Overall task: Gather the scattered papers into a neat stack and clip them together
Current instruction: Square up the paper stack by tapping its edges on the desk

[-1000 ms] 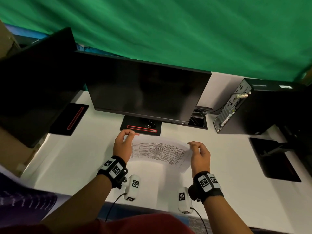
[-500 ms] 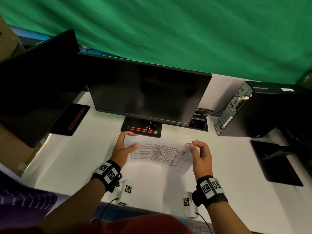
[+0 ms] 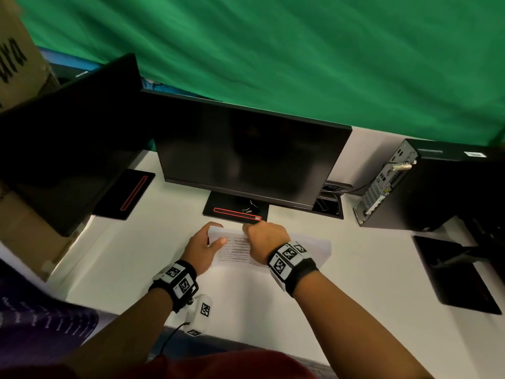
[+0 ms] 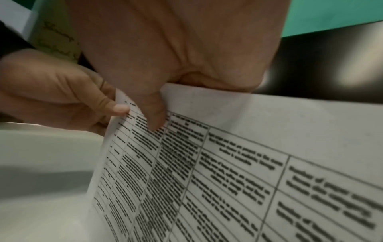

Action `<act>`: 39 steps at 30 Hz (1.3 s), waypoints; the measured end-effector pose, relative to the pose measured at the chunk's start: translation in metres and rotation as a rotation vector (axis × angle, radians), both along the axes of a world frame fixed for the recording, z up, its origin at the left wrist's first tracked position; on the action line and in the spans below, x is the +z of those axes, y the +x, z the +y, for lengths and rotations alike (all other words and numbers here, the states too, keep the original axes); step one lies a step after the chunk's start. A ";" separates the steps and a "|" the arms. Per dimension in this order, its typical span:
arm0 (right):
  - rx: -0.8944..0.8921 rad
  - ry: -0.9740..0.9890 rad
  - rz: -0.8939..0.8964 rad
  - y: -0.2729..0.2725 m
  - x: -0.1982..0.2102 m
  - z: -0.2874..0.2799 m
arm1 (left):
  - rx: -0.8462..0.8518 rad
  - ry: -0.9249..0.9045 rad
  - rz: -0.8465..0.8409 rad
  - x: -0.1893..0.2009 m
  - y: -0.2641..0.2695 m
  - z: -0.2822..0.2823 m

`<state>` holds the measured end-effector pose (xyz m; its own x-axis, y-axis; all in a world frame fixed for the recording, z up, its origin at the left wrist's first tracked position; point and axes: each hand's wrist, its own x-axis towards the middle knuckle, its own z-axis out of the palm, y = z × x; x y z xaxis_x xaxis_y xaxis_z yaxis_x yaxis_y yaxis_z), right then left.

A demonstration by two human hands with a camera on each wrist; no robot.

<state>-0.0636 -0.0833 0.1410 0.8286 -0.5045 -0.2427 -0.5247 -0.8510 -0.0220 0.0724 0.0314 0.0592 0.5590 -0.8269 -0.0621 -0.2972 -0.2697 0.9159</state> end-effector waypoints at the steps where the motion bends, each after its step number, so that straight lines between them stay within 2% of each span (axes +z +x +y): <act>1: 0.014 -0.015 0.001 -0.002 0.001 0.001 | -0.014 0.012 -0.019 0.001 0.001 0.002; 5: -0.039 0.070 -0.187 -0.024 0.011 -0.008 | -0.104 0.071 0.019 -0.006 0.014 0.017; 8: -0.225 0.326 -0.452 -0.051 0.016 -0.027 | -0.026 0.092 0.065 -0.004 0.027 0.027; 9: -0.303 0.474 -0.564 -0.061 0.018 -0.032 | 0.022 0.062 0.132 0.001 0.028 0.027; 11: -0.451 0.754 -0.725 -0.078 0.018 -0.036 | 0.092 -0.104 0.397 0.016 0.024 0.020; 13: -0.540 0.903 -0.845 -0.091 0.014 -0.033 | 0.110 -0.267 0.637 0.037 0.014 0.007; 15: -0.614 0.986 -0.970 -0.099 0.004 -0.029 | 0.092 -0.331 0.710 0.058 0.000 -0.009; 16: -0.650 1.003 -1.019 -0.102 -0.003 -0.027 | 0.084 -0.320 0.663 0.067 -0.008 -0.017; 20: -0.740 0.960 -1.164 -0.104 -0.026 -0.022 | 0.050 -0.251 0.183 0.086 -0.038 -0.033; 23: -0.793 0.905 -1.230 -0.108 -0.038 -0.016 | 0.101 -0.239 0.059 0.082 -0.053 -0.032; 28: -0.841 0.862 -1.133 -0.121 -0.063 -0.002 | 0.081 -0.127 0.088 0.057 -0.061 -0.025; 35: -0.727 0.767 -1.395 -0.115 -0.032 -0.007 | 0.087 -0.199 0.207 0.057 -0.055 -0.025; 39: -0.880 0.790 -1.445 -0.102 -0.024 -0.007 | 0.130 -0.270 0.395 0.063 -0.057 -0.027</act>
